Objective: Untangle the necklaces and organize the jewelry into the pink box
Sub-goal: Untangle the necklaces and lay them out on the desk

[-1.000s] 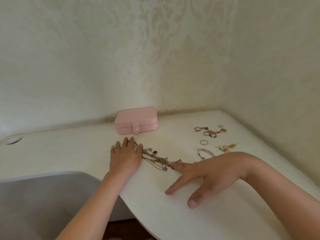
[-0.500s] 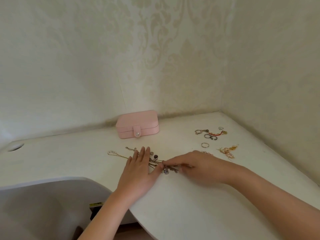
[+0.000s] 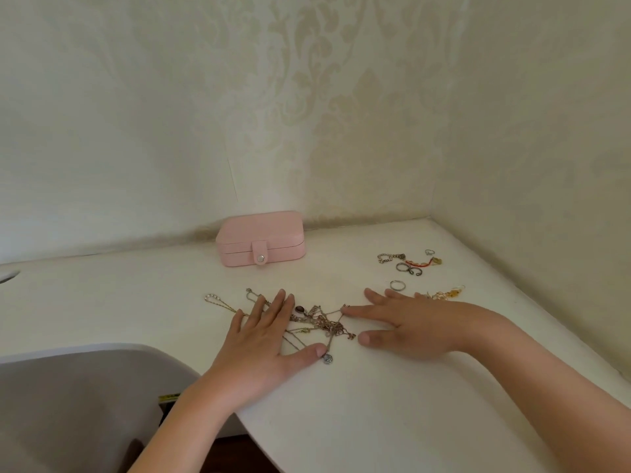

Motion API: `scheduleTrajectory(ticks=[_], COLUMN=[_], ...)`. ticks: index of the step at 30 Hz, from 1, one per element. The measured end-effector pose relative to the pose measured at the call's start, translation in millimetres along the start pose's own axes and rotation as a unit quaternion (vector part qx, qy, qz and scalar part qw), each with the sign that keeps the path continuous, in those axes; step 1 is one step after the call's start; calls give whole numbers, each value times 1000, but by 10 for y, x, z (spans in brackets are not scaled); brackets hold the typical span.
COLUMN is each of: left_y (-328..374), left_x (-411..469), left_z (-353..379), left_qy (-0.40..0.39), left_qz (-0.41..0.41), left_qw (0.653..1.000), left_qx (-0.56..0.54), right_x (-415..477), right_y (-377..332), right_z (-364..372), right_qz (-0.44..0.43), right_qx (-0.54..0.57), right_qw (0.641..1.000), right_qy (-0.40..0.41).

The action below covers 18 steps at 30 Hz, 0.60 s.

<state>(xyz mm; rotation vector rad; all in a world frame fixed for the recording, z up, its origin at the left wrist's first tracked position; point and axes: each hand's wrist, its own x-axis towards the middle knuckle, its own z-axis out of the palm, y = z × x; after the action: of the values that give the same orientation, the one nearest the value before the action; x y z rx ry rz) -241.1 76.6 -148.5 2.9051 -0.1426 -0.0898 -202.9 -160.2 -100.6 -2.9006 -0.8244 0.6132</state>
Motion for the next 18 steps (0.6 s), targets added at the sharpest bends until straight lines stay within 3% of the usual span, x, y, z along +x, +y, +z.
scheduleTrajectory(ticks=[4, 8, 11, 14, 18], left_y=[38, 111, 96, 71, 97], left_x=[-55, -83, -65, -55, -56], left_z=[10, 8, 27, 43, 22], left_qy=[19, 44, 38, 26, 16], left_qz=[-24, -82, -82, -72, -74], left_qw=[1000, 996, 996, 997, 997], left_qx=[-1, -1, 13, 23, 18], right_x=[-14, 69, 120, 203, 349], right_y=[-55, -168, -248, -318, -389], right_z=[25, 64, 48, 87, 169], right_qz=[33, 76, 19, -22, 4], right_qx=[-8, -64, 41, 155, 194], right_qw=[998, 970, 949, 931, 934], right_qy=[48, 224, 313, 331, 301])
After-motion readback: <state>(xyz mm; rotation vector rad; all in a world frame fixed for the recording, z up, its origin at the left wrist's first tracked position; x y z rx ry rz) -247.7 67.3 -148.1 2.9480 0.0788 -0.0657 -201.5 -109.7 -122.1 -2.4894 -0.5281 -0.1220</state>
